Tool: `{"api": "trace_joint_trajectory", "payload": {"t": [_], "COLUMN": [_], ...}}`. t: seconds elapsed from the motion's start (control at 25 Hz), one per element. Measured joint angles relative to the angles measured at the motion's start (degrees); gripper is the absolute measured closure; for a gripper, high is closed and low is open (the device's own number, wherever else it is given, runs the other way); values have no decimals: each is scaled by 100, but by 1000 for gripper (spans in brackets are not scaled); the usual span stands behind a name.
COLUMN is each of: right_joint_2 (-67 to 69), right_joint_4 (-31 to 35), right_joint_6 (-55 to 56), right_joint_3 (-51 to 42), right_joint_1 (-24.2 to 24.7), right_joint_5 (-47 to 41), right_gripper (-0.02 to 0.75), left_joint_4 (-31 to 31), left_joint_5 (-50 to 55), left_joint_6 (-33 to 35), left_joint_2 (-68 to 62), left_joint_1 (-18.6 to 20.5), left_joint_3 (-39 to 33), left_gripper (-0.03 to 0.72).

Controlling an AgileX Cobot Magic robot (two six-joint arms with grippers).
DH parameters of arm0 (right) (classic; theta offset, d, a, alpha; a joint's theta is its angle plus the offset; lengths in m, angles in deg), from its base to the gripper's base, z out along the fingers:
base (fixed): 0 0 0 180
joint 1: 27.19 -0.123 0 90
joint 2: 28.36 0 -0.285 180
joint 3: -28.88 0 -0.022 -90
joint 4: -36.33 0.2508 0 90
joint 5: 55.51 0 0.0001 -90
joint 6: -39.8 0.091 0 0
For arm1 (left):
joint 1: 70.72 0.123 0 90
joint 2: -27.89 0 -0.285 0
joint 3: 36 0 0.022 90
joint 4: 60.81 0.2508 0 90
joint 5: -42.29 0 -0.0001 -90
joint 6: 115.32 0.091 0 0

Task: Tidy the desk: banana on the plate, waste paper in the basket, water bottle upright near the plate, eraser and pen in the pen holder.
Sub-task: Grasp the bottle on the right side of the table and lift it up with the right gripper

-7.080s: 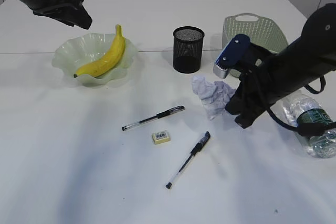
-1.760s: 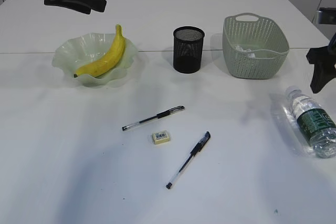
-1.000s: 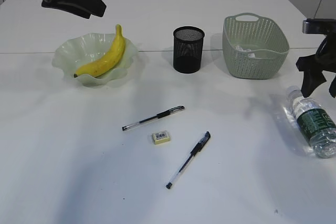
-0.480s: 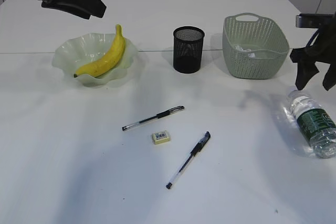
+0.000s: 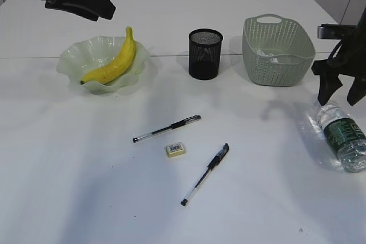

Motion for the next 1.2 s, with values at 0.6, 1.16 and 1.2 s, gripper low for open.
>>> {"api": "trace_joint_trajectory", "payload": {"t": [0.6, 1.16, 1.2], "right_joint_2": [390, 390, 390], "right_joint_4": [-159, -191, -191], "right_joint_6": [11, 18, 18], "right_joint_3": [22, 22, 22], "right_joint_1": [0, 0, 0], "right_joint_5": [-10, 1, 1], "right_gripper": [235, 180, 176], "left_joint_4": [159, 159, 159], "left_joint_5": [120, 238, 236], "left_joint_6": [0, 0, 0], "left_joint_2": [0, 0, 0], "left_joint_1": [0, 0, 0], "left_joint_3": [0, 0, 0], "left_gripper": [402, 402, 402]}}
